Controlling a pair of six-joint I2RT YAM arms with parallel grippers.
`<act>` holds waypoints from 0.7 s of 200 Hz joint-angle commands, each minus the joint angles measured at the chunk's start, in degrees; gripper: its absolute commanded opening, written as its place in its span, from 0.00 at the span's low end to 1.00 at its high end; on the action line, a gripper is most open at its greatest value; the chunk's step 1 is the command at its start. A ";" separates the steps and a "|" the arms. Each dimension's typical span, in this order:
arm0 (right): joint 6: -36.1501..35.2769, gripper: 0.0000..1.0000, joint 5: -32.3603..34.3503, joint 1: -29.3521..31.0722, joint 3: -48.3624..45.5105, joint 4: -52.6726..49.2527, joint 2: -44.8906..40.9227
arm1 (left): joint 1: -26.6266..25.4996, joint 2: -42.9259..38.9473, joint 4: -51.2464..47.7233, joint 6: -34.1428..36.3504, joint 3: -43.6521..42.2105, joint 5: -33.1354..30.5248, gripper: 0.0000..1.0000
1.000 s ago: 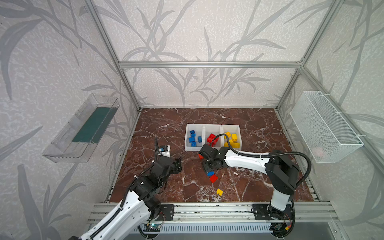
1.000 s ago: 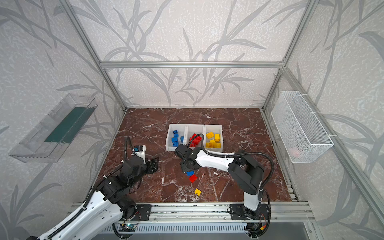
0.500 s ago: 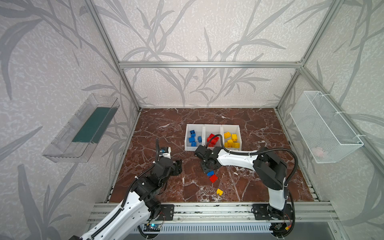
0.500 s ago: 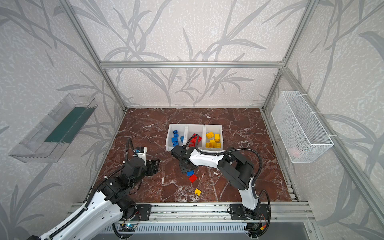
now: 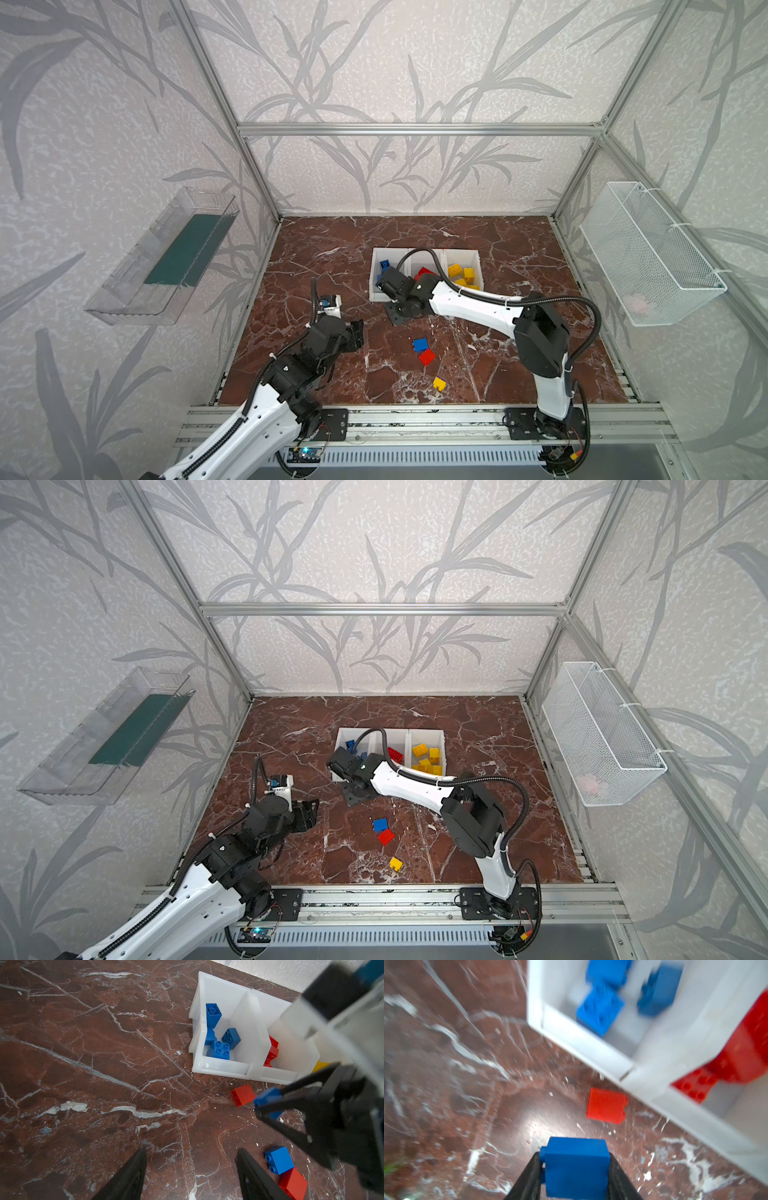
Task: Sort the legos into containers by color
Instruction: 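Reach the right gripper across to the blue compartment and release the blue brick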
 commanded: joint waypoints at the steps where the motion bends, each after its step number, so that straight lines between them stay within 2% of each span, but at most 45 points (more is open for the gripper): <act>1: -6.09 0.37 0.82 -2.79 7.53 -2.40 4.35 | 0.21 -0.47 1.13 -2.11 -1.16 0.65 0.70; 34: -6.38 0.36 -0.63 -6.32 17.32 -3.42 11.64 | 0.16 -0.87 0.72 -2.90 -1.42 1.47 0.70; 63: -5.83 0.38 -1.59 -8.11 21.97 -4.40 15.41 | 0.15 -1.65 -0.49 -3.71 -1.85 1.84 0.70; 83: -5.68 0.45 -2.08 -8.65 23.07 -4.24 16.37 | 0.13 -2.54 -1.07 -4.14 -2.27 1.83 0.70; 108: -5.50 0.62 -2.26 -8.93 23.88 -4.37 16.57 | 0.13 -3.11 -1.32 -4.54 -2.59 1.82 0.70; 140: -5.60 0.66 -2.84 -8.92 23.95 -4.31 15.83 | 0.19 -2.63 -0.83 -4.62 -2.66 2.19 0.70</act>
